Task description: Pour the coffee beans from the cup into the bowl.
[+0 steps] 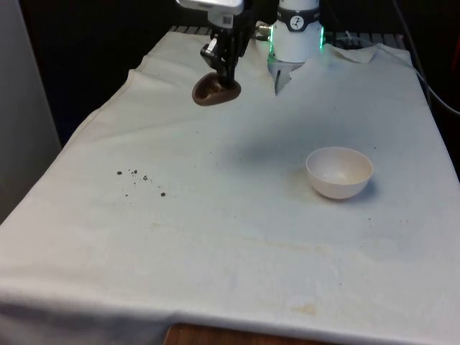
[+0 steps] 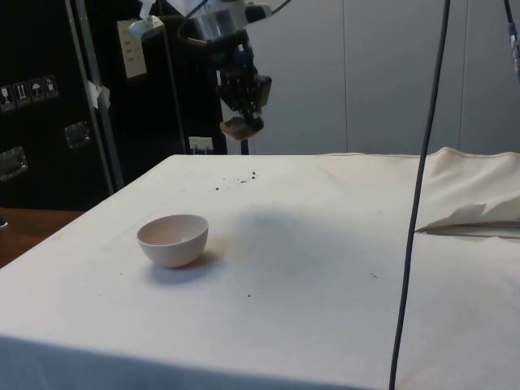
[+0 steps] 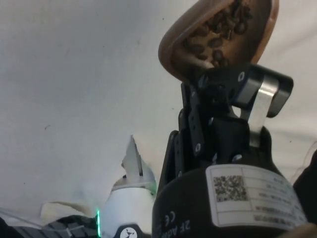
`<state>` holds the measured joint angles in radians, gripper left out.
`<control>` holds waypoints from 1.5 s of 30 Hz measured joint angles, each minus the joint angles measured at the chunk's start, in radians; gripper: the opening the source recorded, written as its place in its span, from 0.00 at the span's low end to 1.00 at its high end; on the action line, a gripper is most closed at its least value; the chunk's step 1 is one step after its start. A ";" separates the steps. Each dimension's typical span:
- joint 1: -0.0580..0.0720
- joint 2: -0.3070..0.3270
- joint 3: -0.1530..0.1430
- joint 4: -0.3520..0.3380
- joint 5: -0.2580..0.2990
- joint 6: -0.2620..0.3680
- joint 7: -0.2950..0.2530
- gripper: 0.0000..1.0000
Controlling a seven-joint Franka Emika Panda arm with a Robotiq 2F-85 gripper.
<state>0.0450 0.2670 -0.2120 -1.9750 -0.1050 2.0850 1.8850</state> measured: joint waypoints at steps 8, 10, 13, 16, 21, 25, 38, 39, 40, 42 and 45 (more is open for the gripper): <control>0.000 -0.022 0.028 0.011 -0.027 -0.043 -0.007 0.00; 0.000 -0.031 0.039 0.014 -0.038 -0.057 -0.009 0.00; 0.000 -0.037 0.050 0.019 -0.045 -0.071 -0.012 0.00; 0.000 -0.041 0.057 0.022 -0.051 -0.082 -0.015 0.00; 0.000 -0.052 0.080 0.033 -0.067 -0.110 -0.021 0.00; 0.000 -0.057 0.091 0.037 -0.075 -0.122 -0.024 0.00; 0.000 -0.072 0.137 0.042 -0.098 -0.143 -0.047 0.00; 0.000 -0.072 0.140 0.042 -0.100 -0.143 -0.049 0.00; 0.000 -0.072 0.143 0.042 -0.101 -0.143 -0.053 0.00; 0.000 -0.072 0.148 0.043 -0.103 -0.143 -0.060 0.00; 0.000 -0.072 0.156 0.044 -0.109 -0.144 -0.069 0.00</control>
<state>0.0450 0.1950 -0.0560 -1.9310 -0.2140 1.9410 1.8160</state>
